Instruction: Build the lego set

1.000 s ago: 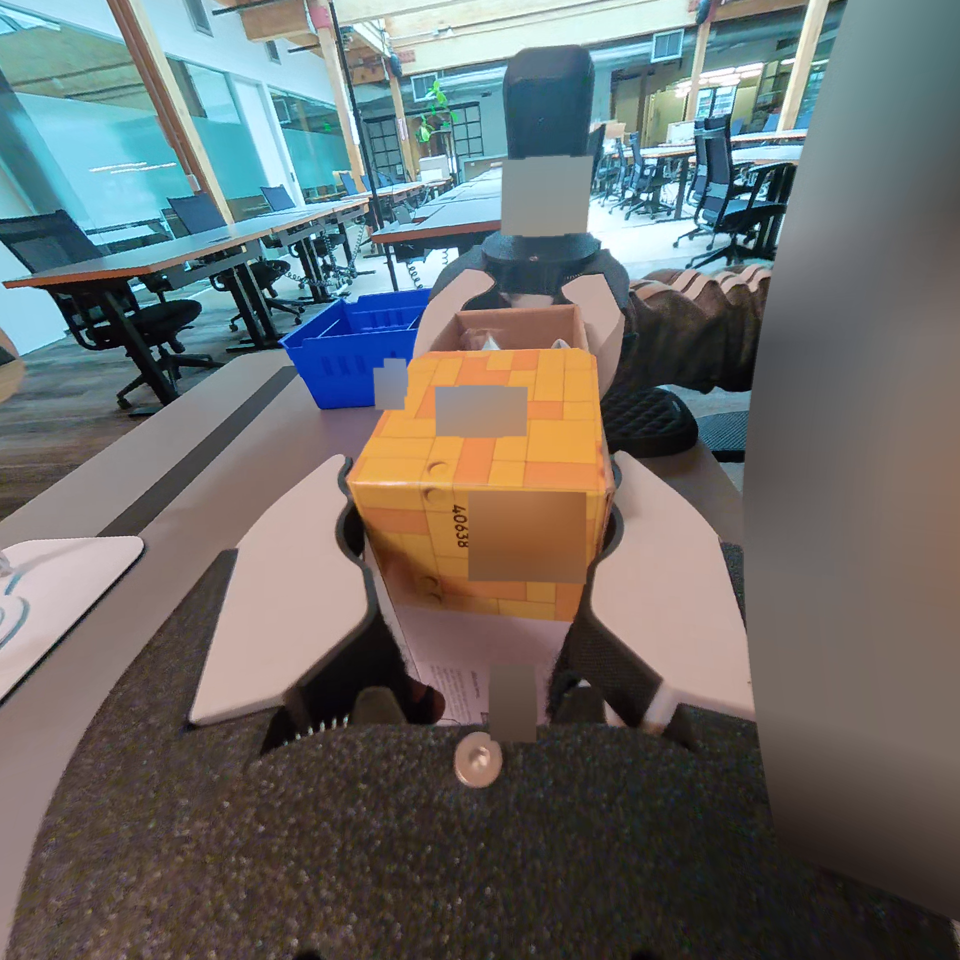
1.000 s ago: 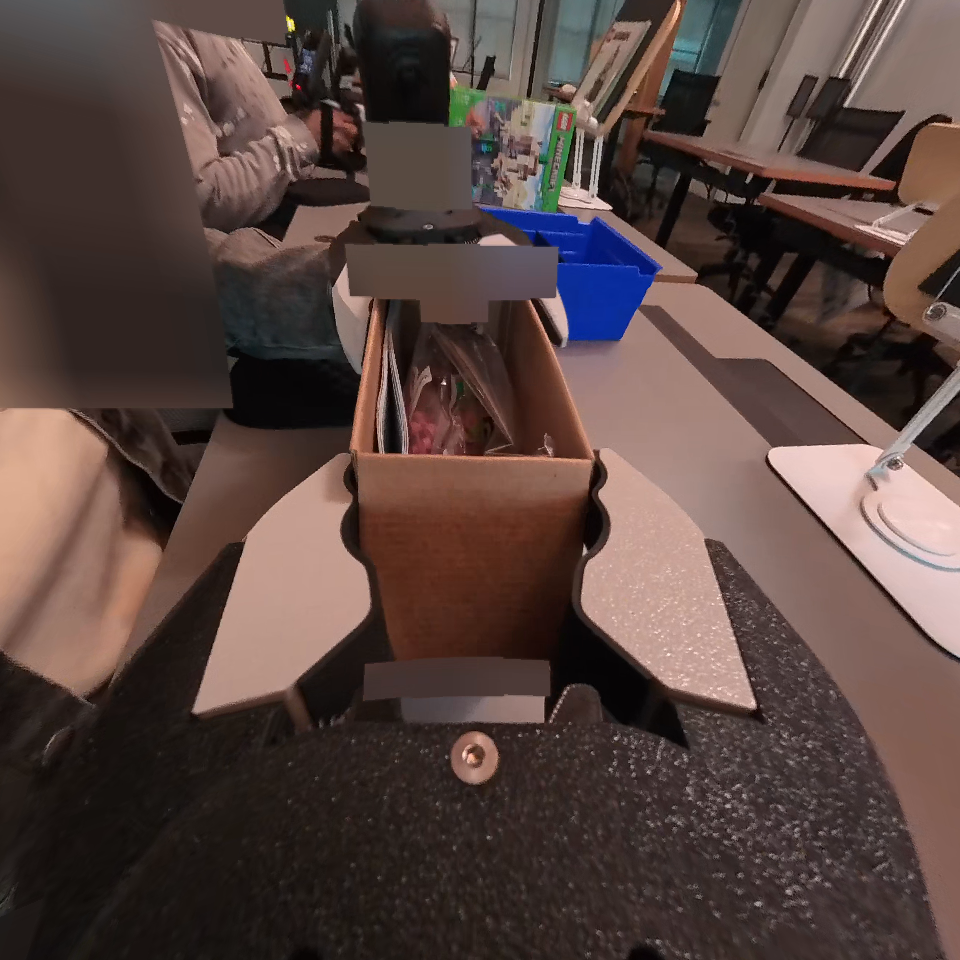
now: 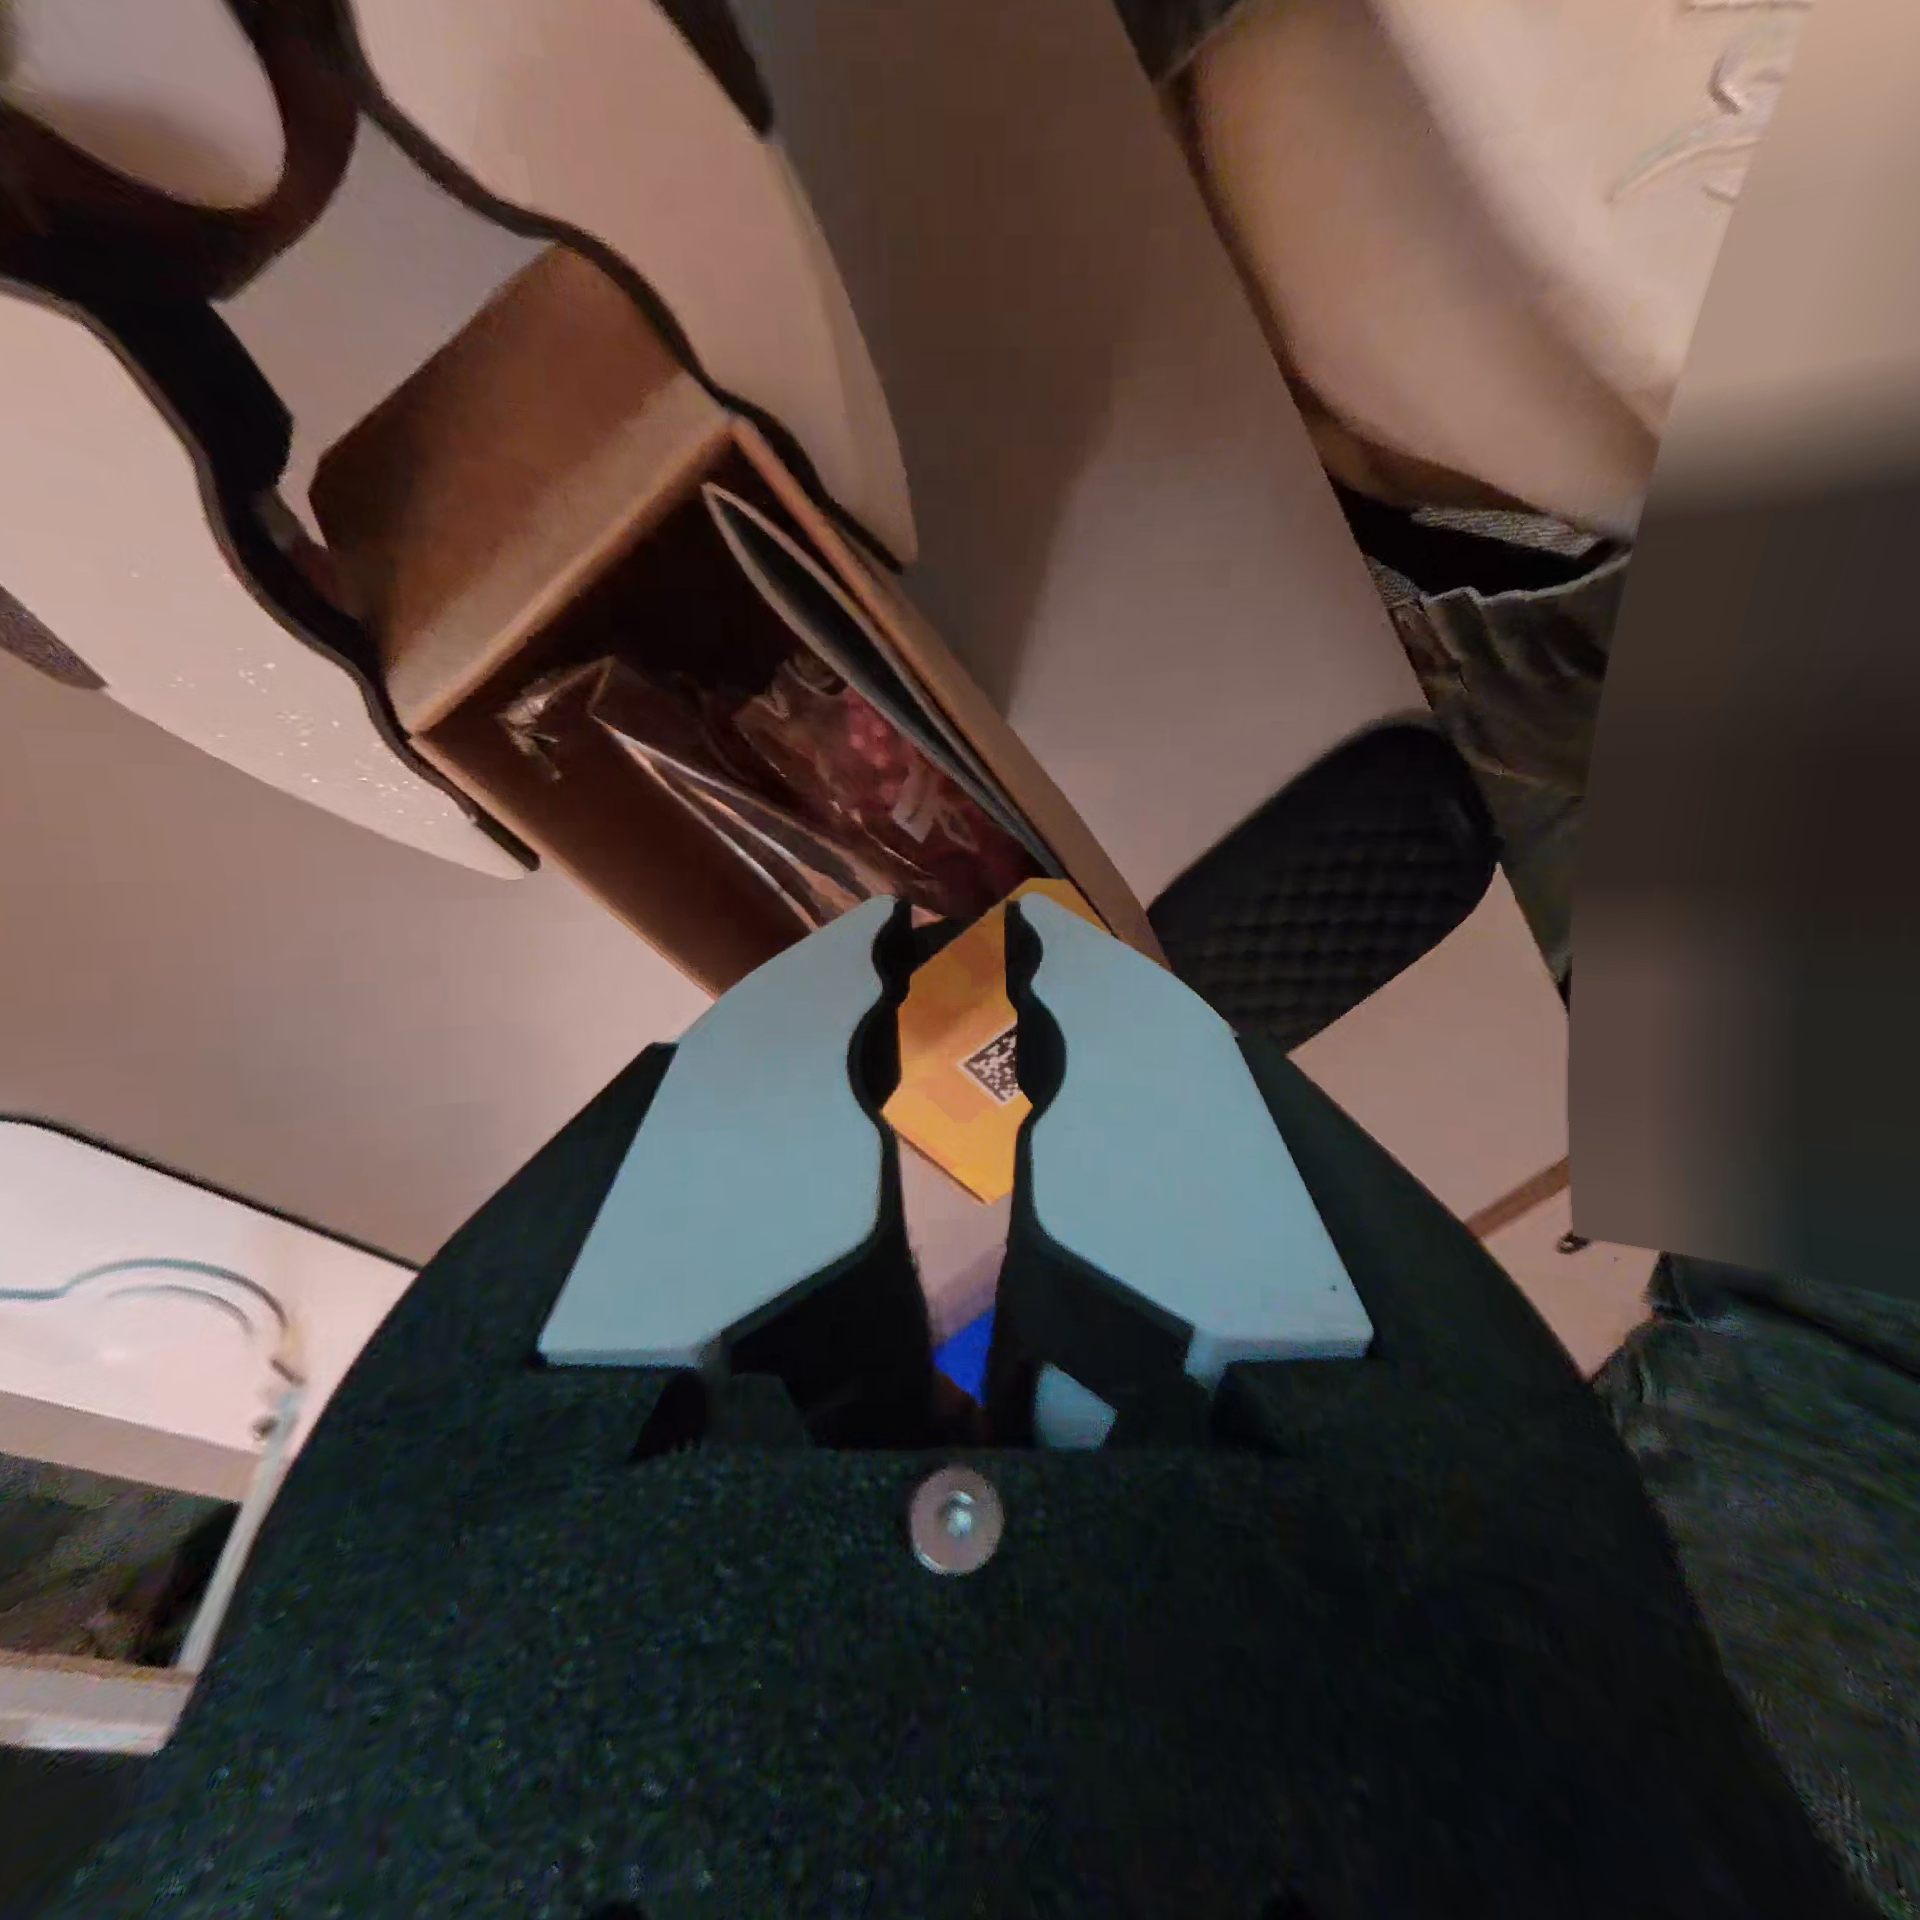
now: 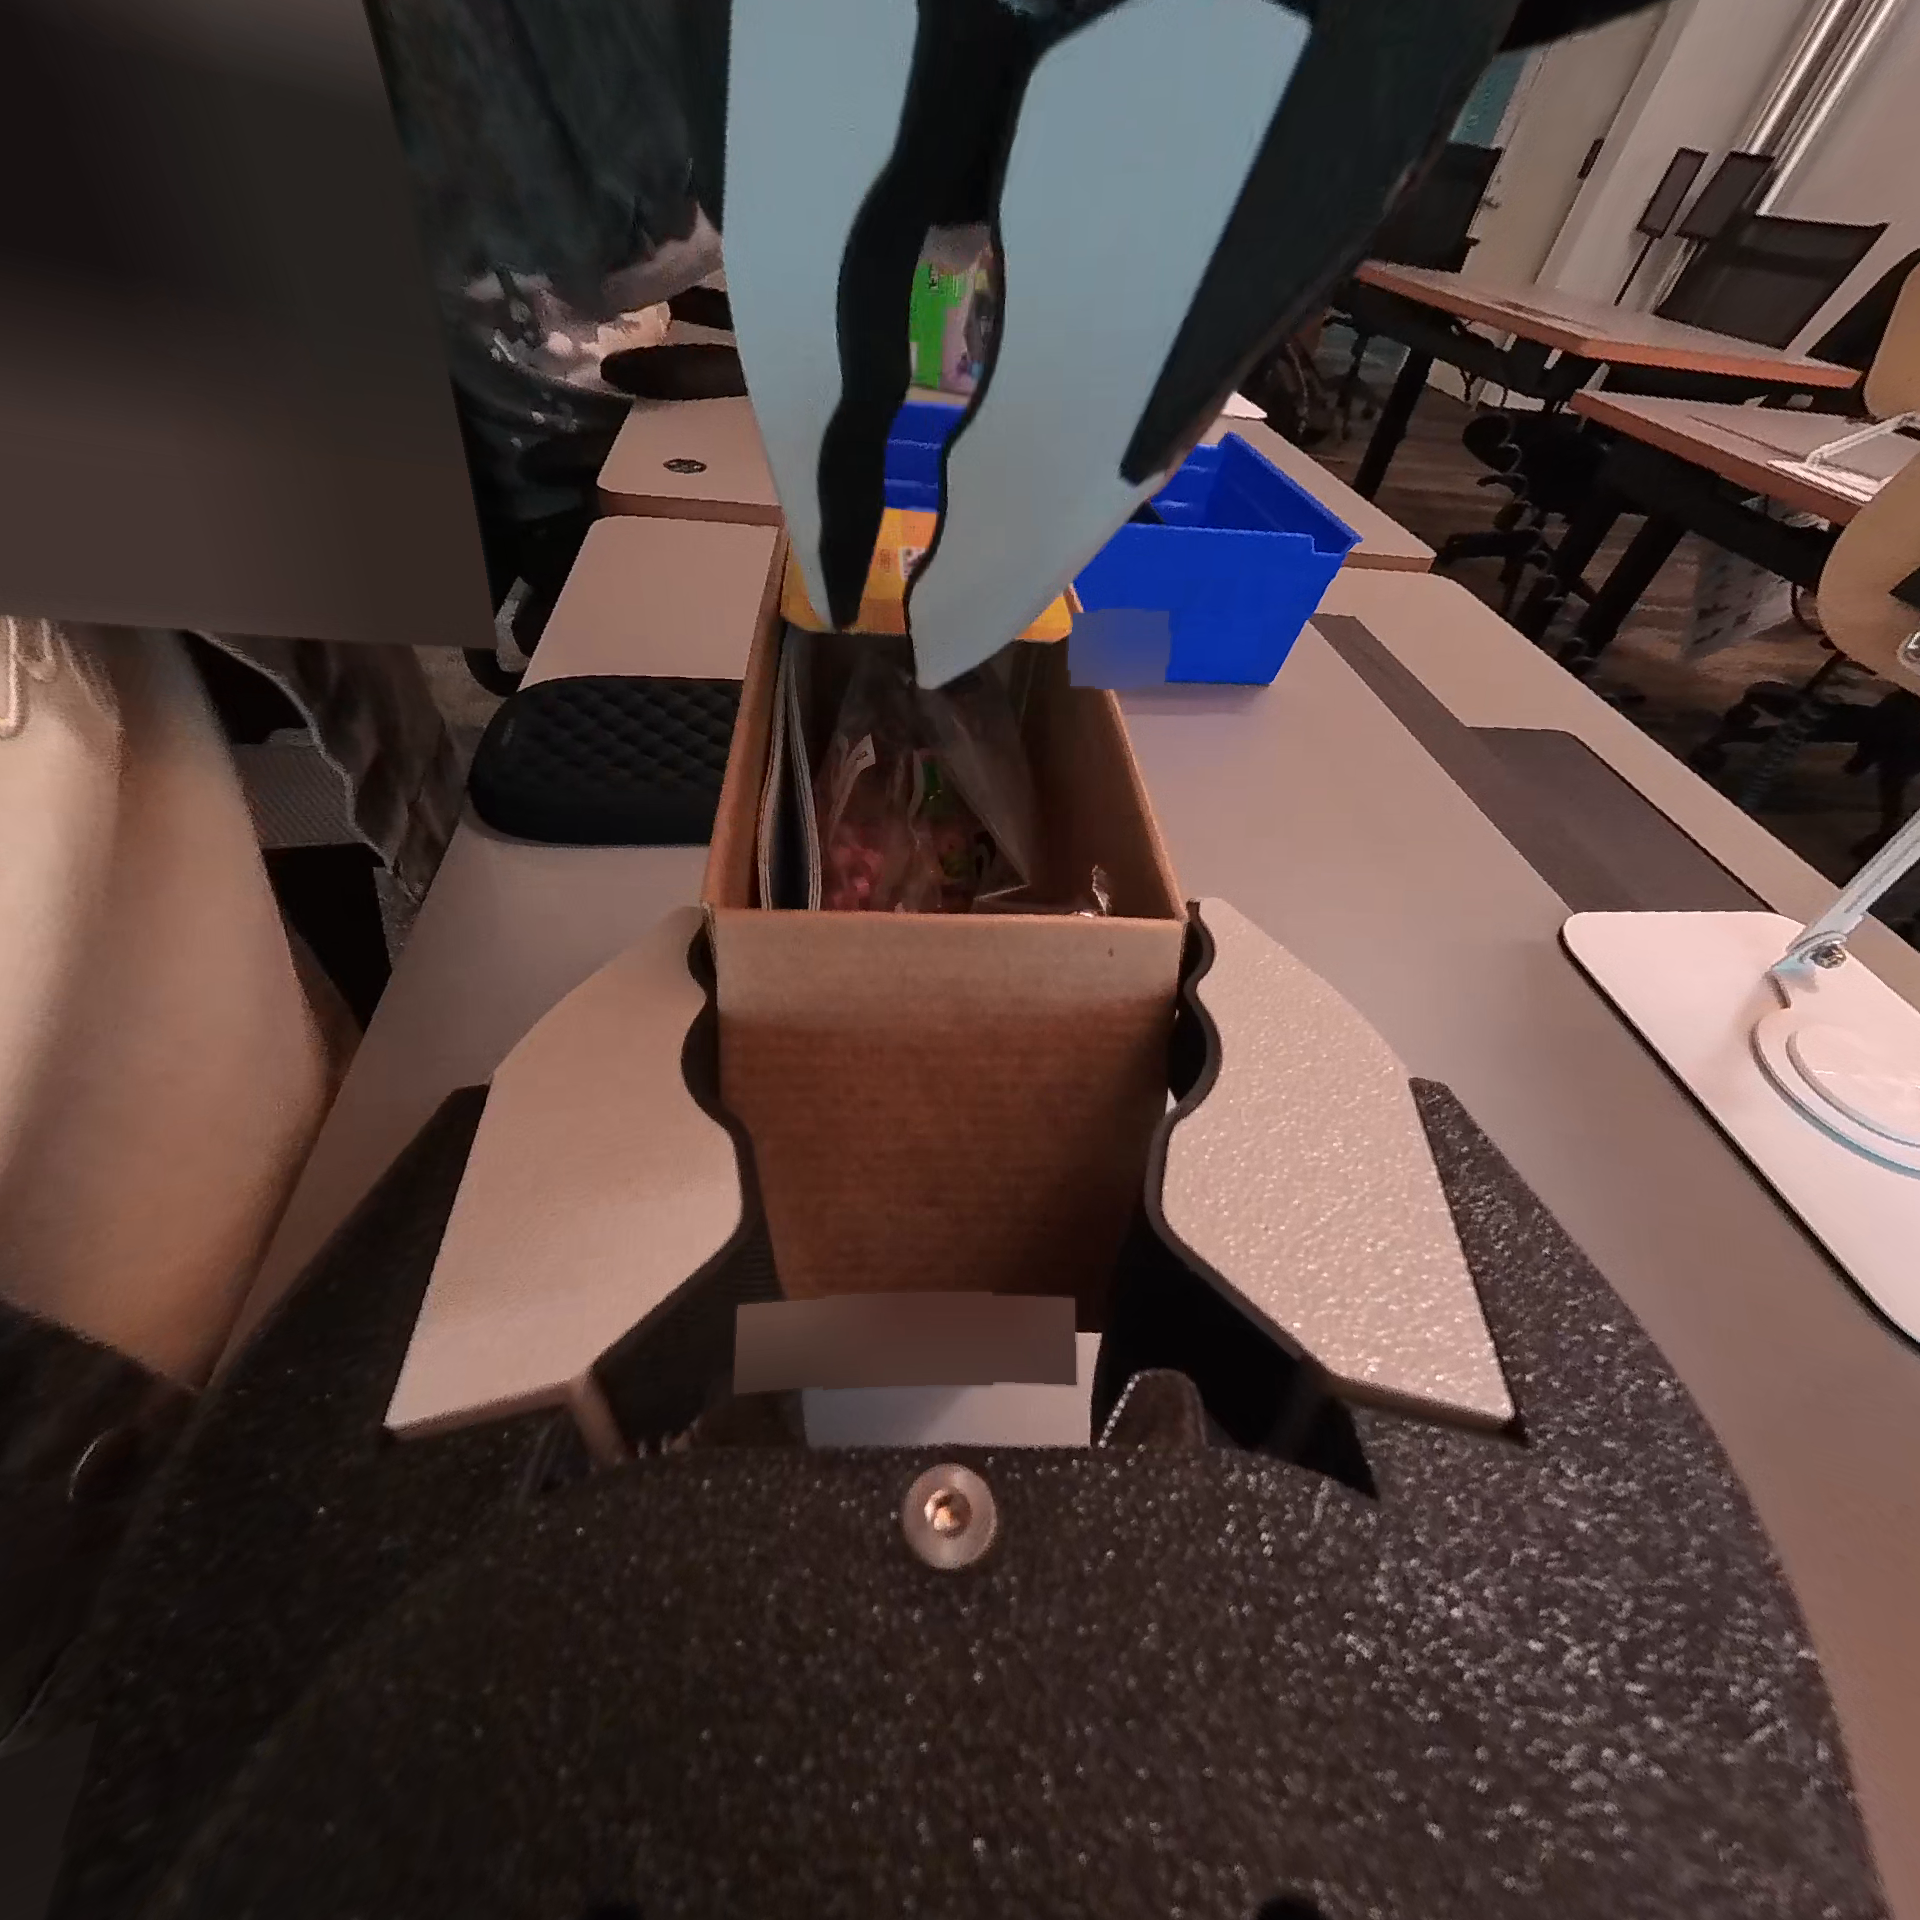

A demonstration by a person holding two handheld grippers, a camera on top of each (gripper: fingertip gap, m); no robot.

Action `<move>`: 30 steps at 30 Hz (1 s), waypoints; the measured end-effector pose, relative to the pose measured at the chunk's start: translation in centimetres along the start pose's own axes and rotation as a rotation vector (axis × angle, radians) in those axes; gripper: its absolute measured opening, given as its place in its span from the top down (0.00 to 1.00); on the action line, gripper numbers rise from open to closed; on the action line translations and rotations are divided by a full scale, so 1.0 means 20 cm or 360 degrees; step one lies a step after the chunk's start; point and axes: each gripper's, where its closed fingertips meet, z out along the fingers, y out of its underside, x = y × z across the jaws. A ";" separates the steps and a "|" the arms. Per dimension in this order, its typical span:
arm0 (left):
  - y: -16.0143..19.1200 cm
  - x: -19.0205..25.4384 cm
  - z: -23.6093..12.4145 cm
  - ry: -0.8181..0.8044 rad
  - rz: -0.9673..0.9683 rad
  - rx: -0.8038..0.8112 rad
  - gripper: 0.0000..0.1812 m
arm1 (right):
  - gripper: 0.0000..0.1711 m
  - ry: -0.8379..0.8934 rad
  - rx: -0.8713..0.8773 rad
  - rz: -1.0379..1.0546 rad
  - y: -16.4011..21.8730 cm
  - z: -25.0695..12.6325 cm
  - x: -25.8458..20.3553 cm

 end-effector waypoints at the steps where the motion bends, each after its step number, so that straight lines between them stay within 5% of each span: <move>1: -0.01 -0.01 0.00 0.0008 -0.0039 -0.0022 0.92 | 0.52 0.0001 0.0003 -0.0001 0.00 0.00 0.00; 7: -0.06 -0.01 0.02 -0.0053 -0.0240 -0.0226 0.97 | 0.52 0.0002 0.0005 0.0002 0.00 0.00 0.00; 16: 0.15 0.12 -0.01 0.0026 -0.0525 -0.0660 0.98 | 0.52 0.0024 0.0010 -0.0003 0.00 -0.01 0.01; 30: 0.32 0.16 -0.14 -0.0704 -0.0687 0.0436 0.95 | 0.52 0.0006 0.0040 -0.0005 0.00 0.00 0.01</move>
